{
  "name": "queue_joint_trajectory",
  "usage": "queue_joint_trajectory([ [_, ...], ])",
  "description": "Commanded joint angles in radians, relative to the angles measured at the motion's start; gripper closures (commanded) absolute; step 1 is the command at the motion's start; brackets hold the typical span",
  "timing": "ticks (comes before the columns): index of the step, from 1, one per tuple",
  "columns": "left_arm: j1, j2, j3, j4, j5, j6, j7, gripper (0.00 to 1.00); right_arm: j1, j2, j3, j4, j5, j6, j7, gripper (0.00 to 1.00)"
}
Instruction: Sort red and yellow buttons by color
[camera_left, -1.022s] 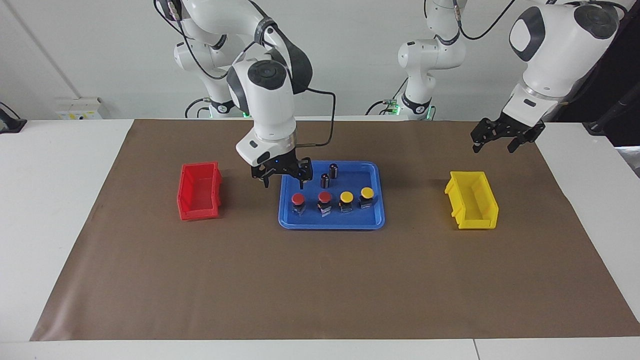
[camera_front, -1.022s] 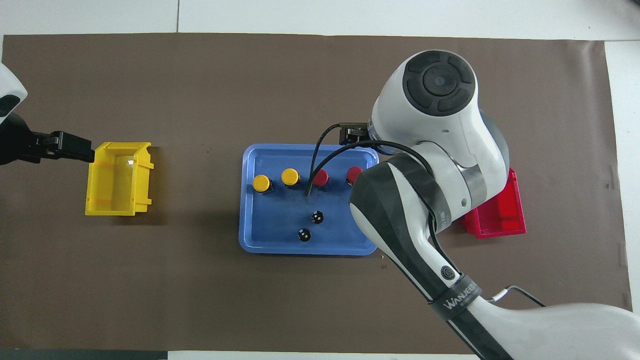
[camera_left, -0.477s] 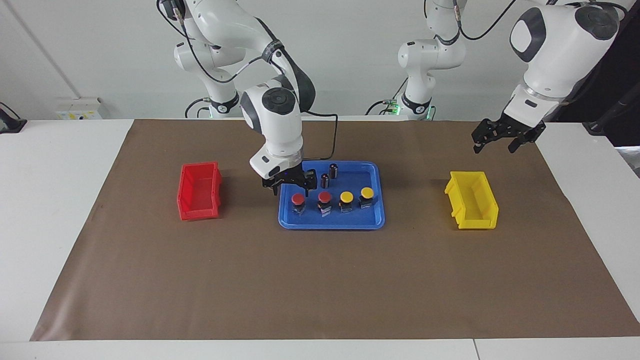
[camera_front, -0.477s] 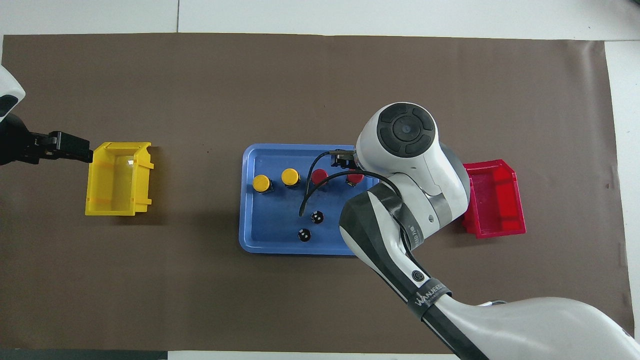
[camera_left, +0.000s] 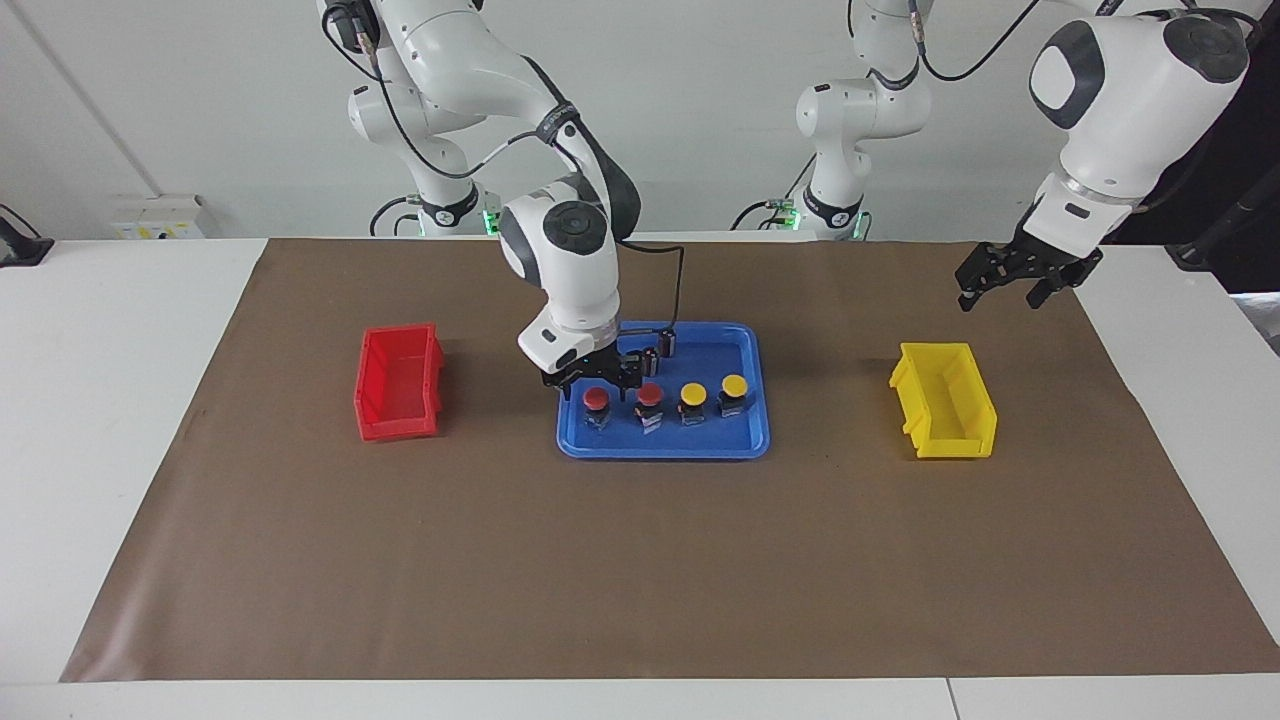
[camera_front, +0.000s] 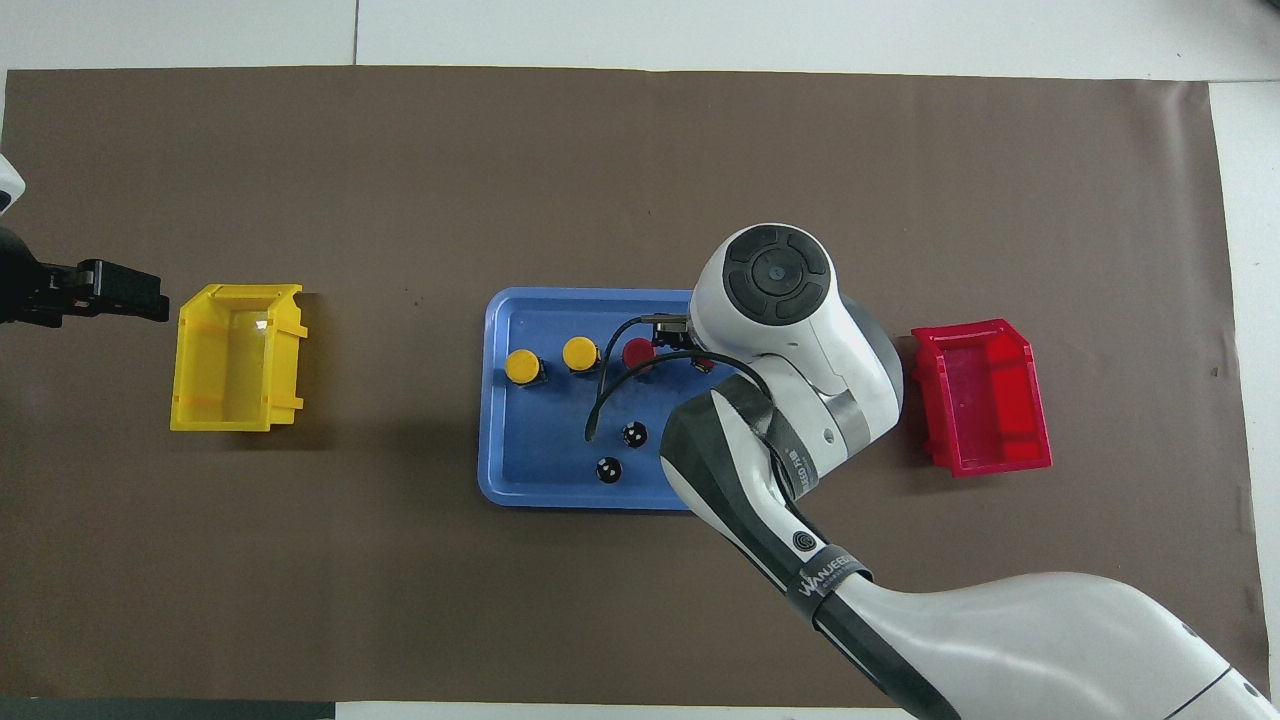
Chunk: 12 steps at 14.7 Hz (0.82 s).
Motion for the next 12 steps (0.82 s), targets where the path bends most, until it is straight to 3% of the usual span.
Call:
queue_joint_trajectory([
  [1, 0.004, -0.030, -0.005, -0.037, 0.012, 0.025, -0.016, 0.00, 0.001, -0.004, 0.002, -0.036, -0.017, 0.054, 0.018, 0.20],
  [9, 0.006, -0.056, -0.005, -0.104, 0.011, 0.097, -0.014, 0.00, 0.007, 0.001, 0.002, -0.060, -0.038, 0.097, 0.014, 0.36],
  [12, 0.006, -0.056, -0.005, -0.103, 0.011, 0.099, -0.014, 0.00, 0.008, 0.002, 0.004, -0.062, -0.037, 0.103, 0.012, 0.55],
])
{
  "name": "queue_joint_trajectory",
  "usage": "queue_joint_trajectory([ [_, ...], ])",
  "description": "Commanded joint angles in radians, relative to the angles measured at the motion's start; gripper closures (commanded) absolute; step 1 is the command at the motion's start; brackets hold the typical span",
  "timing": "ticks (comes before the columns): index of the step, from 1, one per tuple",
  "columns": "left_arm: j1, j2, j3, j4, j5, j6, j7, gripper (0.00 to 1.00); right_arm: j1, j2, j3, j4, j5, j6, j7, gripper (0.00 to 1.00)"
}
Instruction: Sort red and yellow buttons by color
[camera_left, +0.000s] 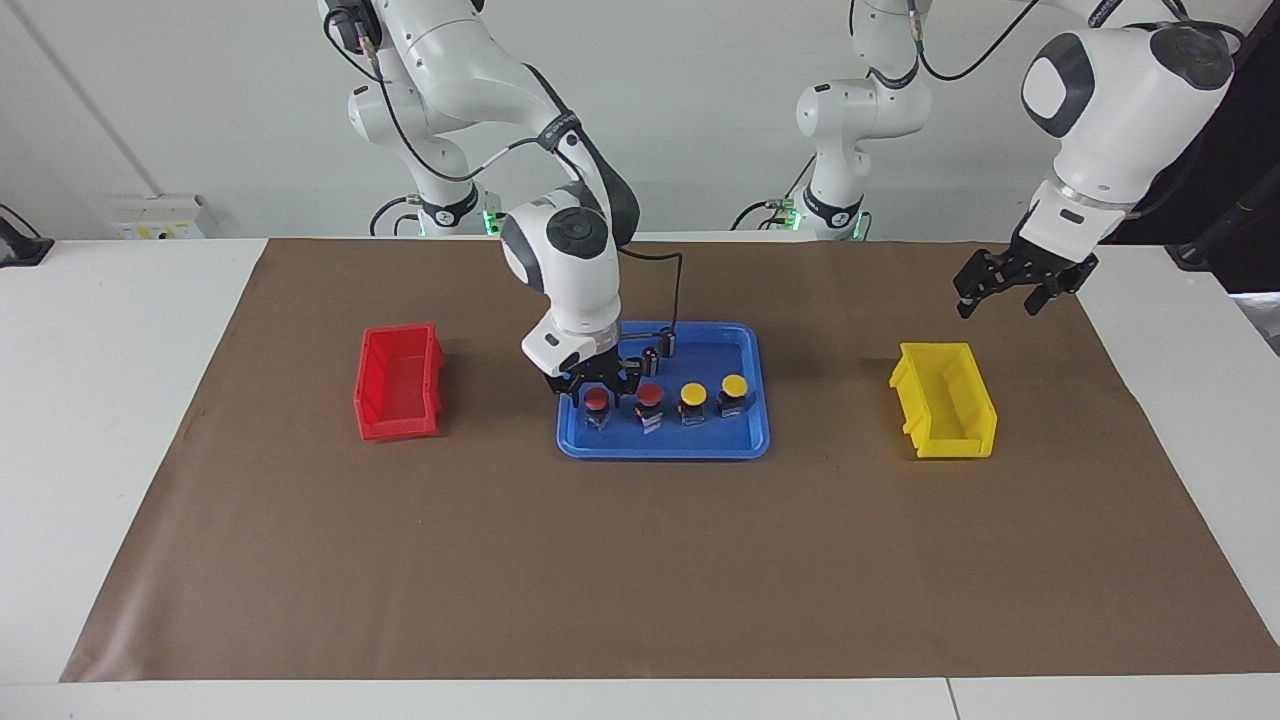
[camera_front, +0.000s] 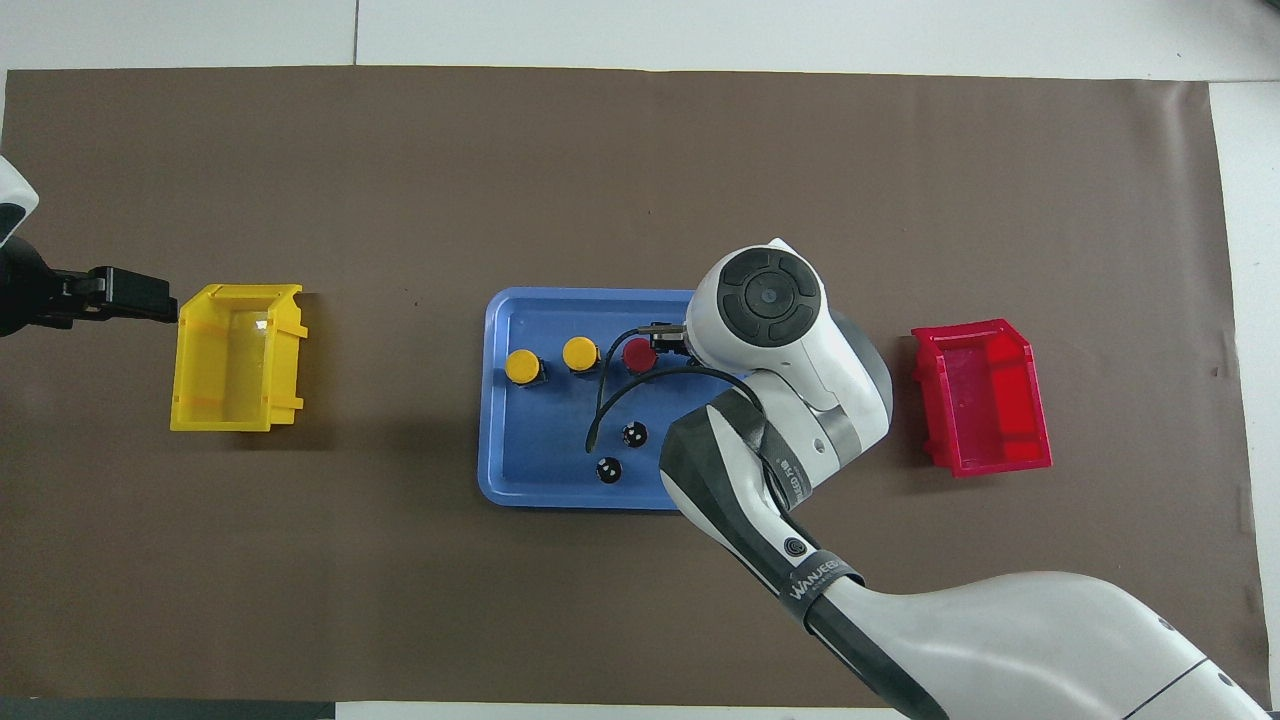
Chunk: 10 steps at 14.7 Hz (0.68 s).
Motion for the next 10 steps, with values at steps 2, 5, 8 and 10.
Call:
queue_joint_trajectory([
  [2, -0.008, -0.020, -0.006, -0.035, 0.005, 0.035, -0.032, 0.00, -0.002, -0.004, 0.002, -0.004, -0.016, 0.012, 0.012, 0.73],
  [5, -0.088, -0.009, -0.015, -0.036, 0.001, 0.084, -0.213, 0.01, -0.029, -0.030, 0.004, 0.027, -0.014, -0.036, -0.005, 0.86],
  [8, -0.227, 0.024, -0.014, -0.064, 0.001, 0.178, -0.440, 0.11, -0.097, -0.126, 0.005, 0.078, 0.023, -0.172, -0.112, 0.86],
  [10, -0.312, 0.054, -0.014, -0.087, 0.003, 0.222, -0.555, 0.18, -0.160, -0.214, 0.004, 0.070, 0.092, -0.259, -0.236, 0.86],
])
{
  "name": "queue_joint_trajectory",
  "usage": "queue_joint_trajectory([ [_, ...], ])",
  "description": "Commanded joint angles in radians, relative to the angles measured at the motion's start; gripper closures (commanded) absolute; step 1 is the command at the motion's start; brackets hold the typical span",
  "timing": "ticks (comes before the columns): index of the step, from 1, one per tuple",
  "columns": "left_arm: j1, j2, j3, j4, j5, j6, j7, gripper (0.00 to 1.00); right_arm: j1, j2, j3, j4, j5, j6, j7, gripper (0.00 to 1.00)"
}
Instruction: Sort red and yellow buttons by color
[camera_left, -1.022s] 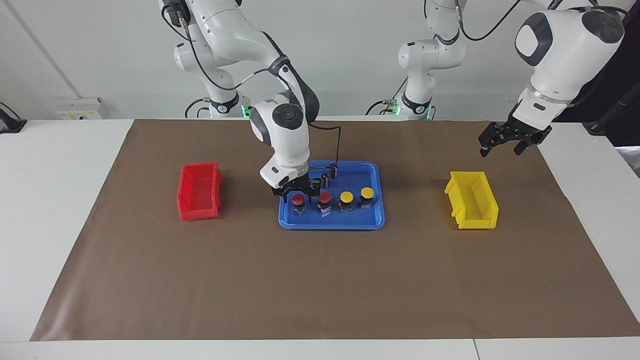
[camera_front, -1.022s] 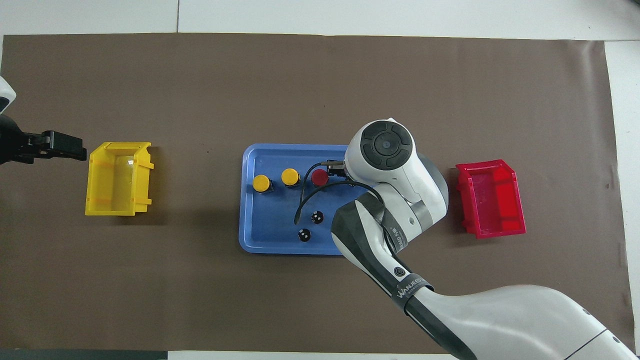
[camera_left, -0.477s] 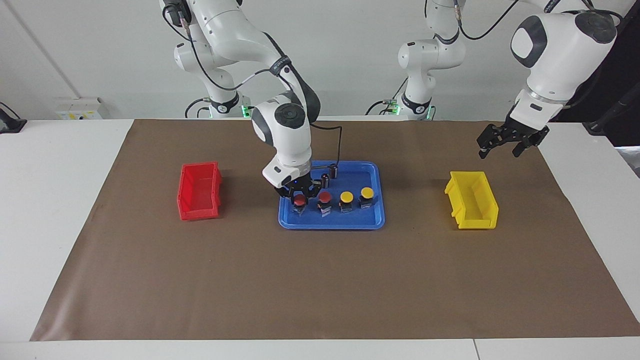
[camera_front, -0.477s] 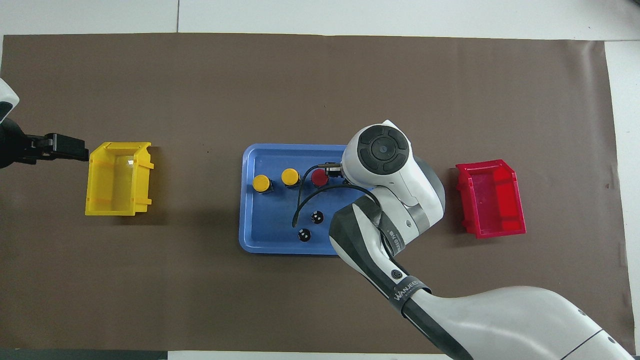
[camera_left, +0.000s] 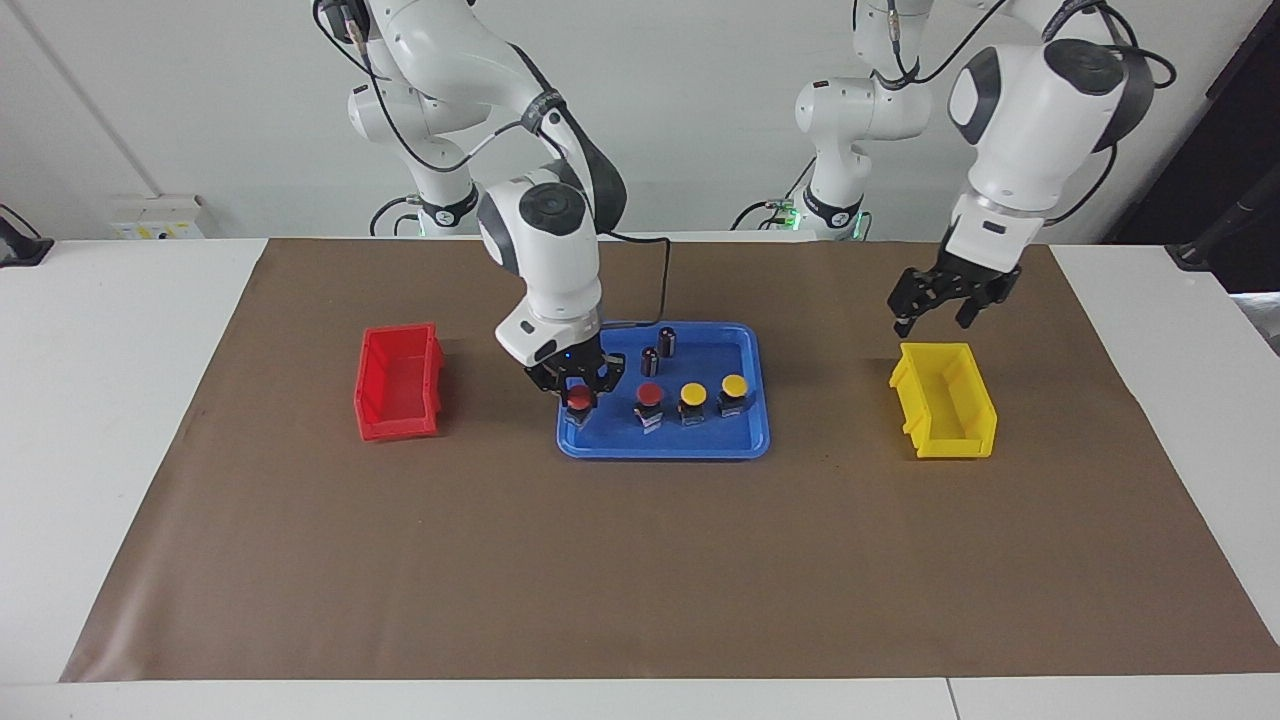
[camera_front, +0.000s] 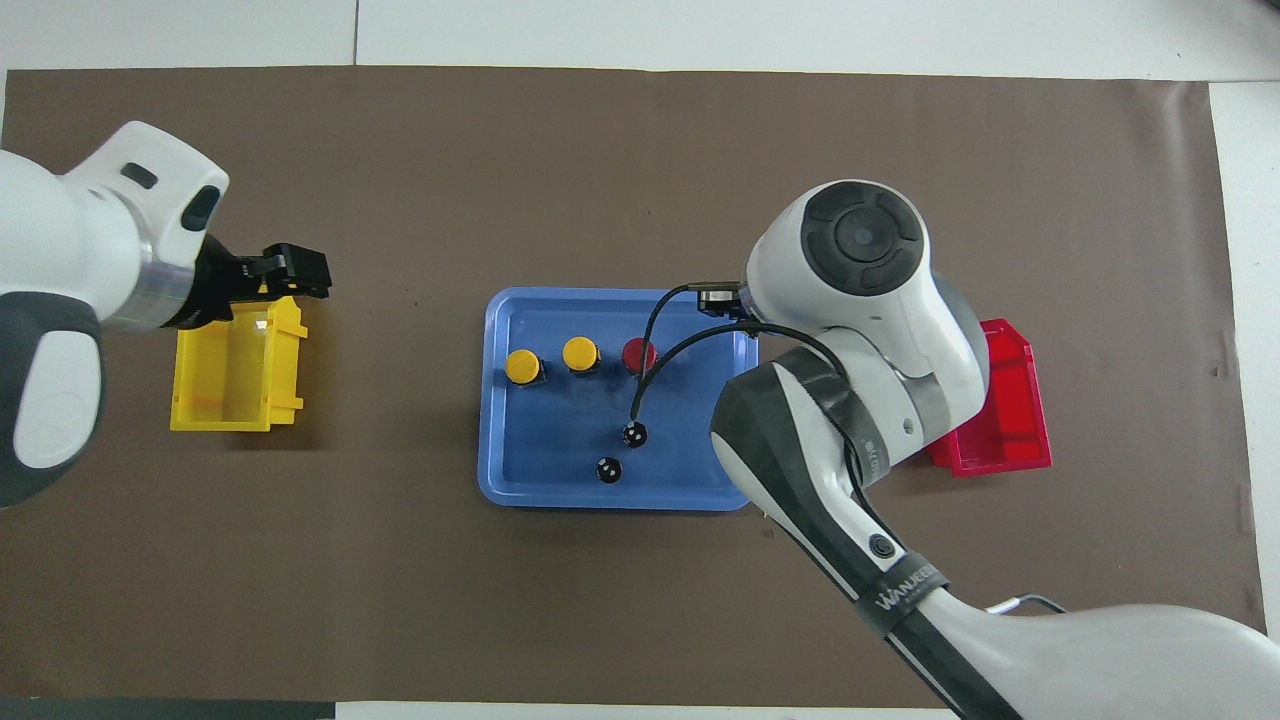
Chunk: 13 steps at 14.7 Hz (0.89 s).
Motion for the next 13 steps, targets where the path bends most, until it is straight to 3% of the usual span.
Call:
queue_joint_trajectory([
  [1, -0.133, 0.045, 0.014, -0.050, 0.003, 0.097, -0.153, 0.18, -0.105, -0.137, 0.009, -0.032, 0.069, -0.129, -0.178, 0.86],
  [5, -0.263, 0.152, 0.015, -0.075, 0.013, 0.233, -0.313, 0.18, -0.254, -0.293, 0.008, -0.173, 0.092, -0.194, -0.434, 0.86],
  [8, -0.293, 0.203, 0.015, -0.095, 0.019, 0.247, -0.318, 0.18, -0.351, -0.344, 0.006, -0.262, 0.138, -0.193, -0.586, 0.86],
  [11, -0.288, 0.199, 0.015, -0.117, 0.048, 0.222, -0.161, 0.18, -0.412, -0.369, 0.003, -0.320, 0.141, -0.179, -0.674, 0.86],
  [13, -0.287, 0.200, 0.014, -0.120, 0.046, 0.236, -0.154, 0.18, -0.426, -0.381, 0.002, -0.369, 0.179, -0.122, -0.694, 0.86],
])
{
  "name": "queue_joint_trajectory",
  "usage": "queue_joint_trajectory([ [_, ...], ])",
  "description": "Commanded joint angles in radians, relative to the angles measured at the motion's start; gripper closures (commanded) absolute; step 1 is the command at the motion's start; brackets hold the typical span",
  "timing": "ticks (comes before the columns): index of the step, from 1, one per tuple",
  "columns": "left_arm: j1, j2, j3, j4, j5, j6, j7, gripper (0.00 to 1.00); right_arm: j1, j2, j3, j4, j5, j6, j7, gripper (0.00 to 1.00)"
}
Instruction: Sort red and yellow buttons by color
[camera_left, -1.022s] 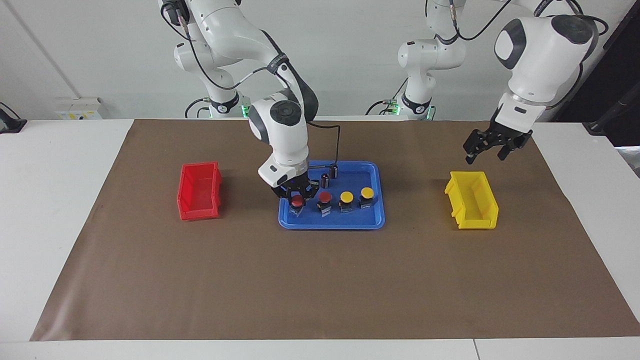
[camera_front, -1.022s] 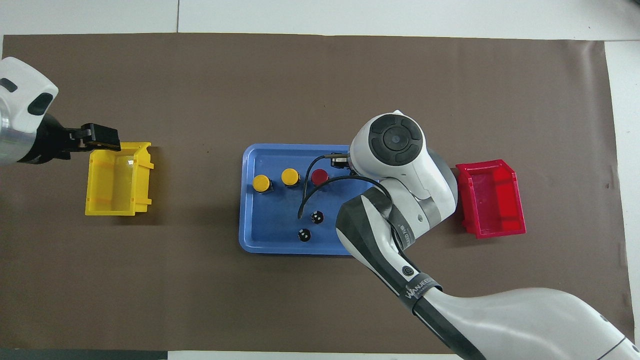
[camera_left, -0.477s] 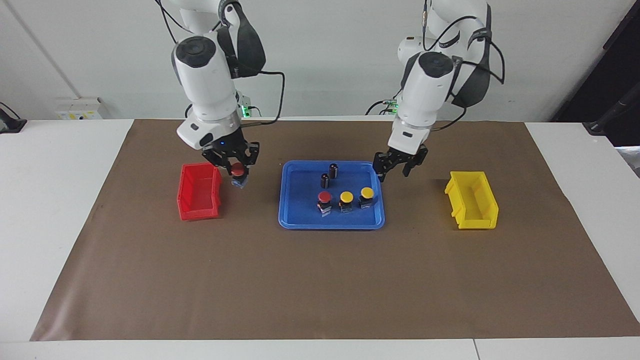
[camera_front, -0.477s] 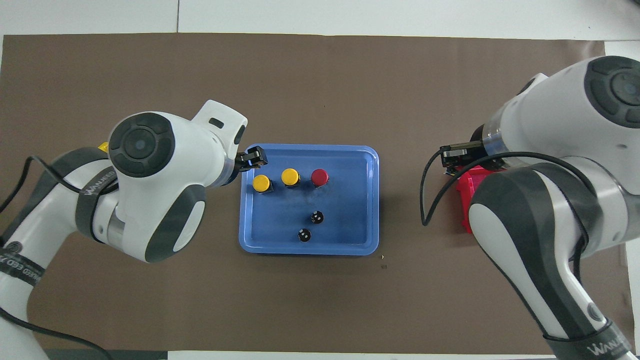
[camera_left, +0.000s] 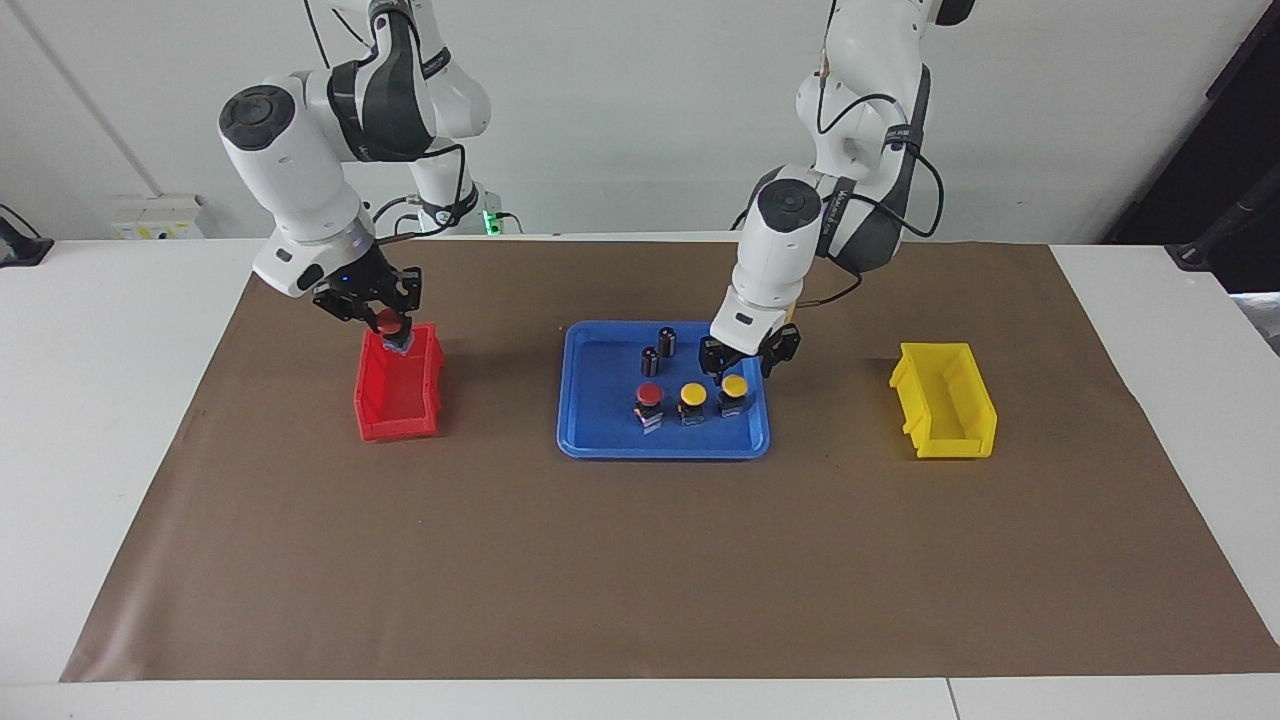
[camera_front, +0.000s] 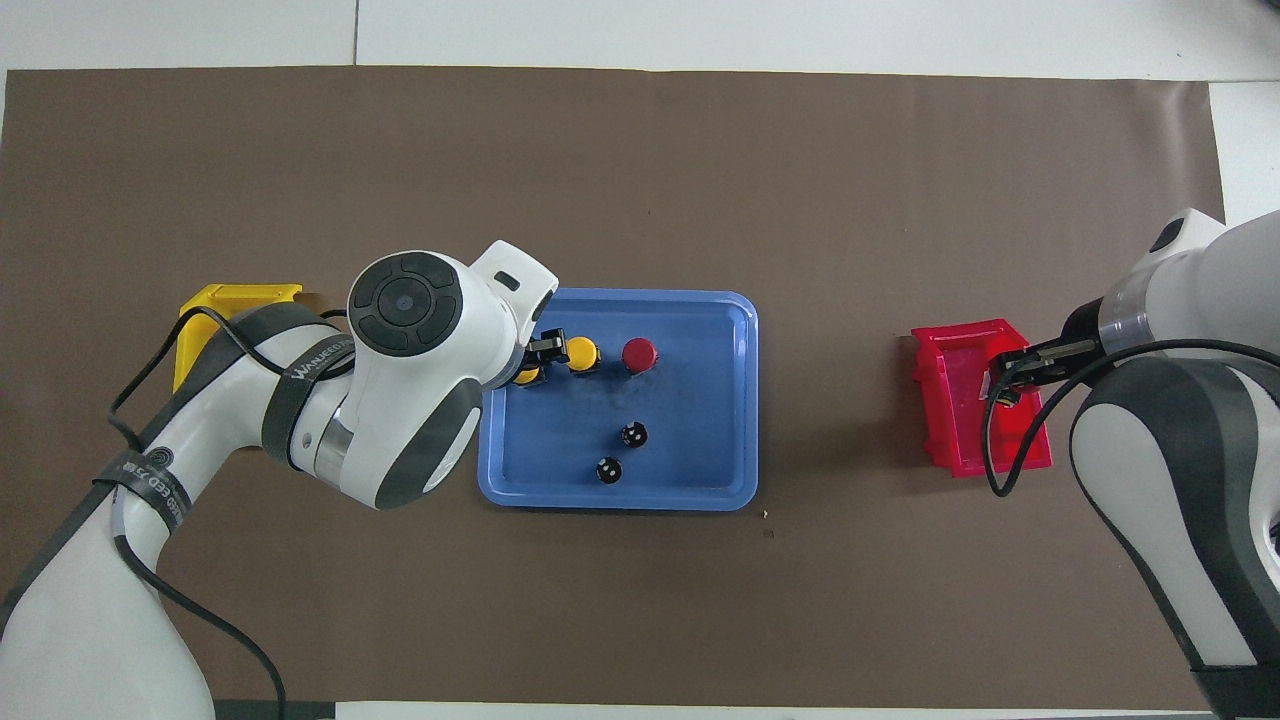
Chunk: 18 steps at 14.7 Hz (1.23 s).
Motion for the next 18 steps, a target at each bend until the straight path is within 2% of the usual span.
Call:
queue_joint_trajectory([
  [1, -0.008, -0.020, 0.011, -0.024, 0.022, 0.014, 0.028, 0.18, -0.024, -0.049, 0.009, -0.100, 0.052, 0.084, -0.049, 0.86],
  [7, -0.014, 0.004, 0.011, -0.041, 0.022, 0.078, 0.021, 0.18, -0.067, -0.043, 0.008, -0.204, 0.052, 0.205, -0.185, 0.86],
  [11, -0.014, 0.026, 0.011, -0.041, 0.022, 0.088, 0.019, 0.18, -0.076, -0.040, 0.009, -0.253, 0.053, 0.282, -0.192, 0.86],
  [12, -0.015, 0.026, 0.011, -0.039, 0.022, 0.085, 0.019, 0.24, -0.070, -0.040, 0.009, -0.272, 0.058, 0.305, -0.189, 0.86],
  [13, -0.015, 0.027, 0.011, -0.036, 0.022, 0.079, 0.015, 0.43, -0.070, -0.040, 0.009, -0.286, 0.067, 0.314, -0.189, 0.86],
  [14, -0.015, 0.027, 0.011, -0.034, 0.022, 0.078, -0.017, 0.76, -0.068, -0.043, 0.009, -0.296, 0.073, 0.319, -0.189, 0.85],
  [15, -0.015, 0.027, 0.011, -0.034, 0.022, 0.082, -0.051, 0.93, -0.067, -0.046, 0.009, -0.303, 0.073, 0.329, -0.192, 0.86],
  [16, -0.015, 0.027, 0.011, -0.033, 0.022, 0.082, -0.065, 0.98, -0.068, -0.047, 0.009, -0.319, 0.073, 0.346, -0.195, 0.86],
  [18, -0.017, 0.027, 0.011, -0.018, 0.022, 0.050, -0.071, 0.98, -0.073, -0.041, 0.008, -0.343, 0.073, 0.359, -0.204, 0.85],
])
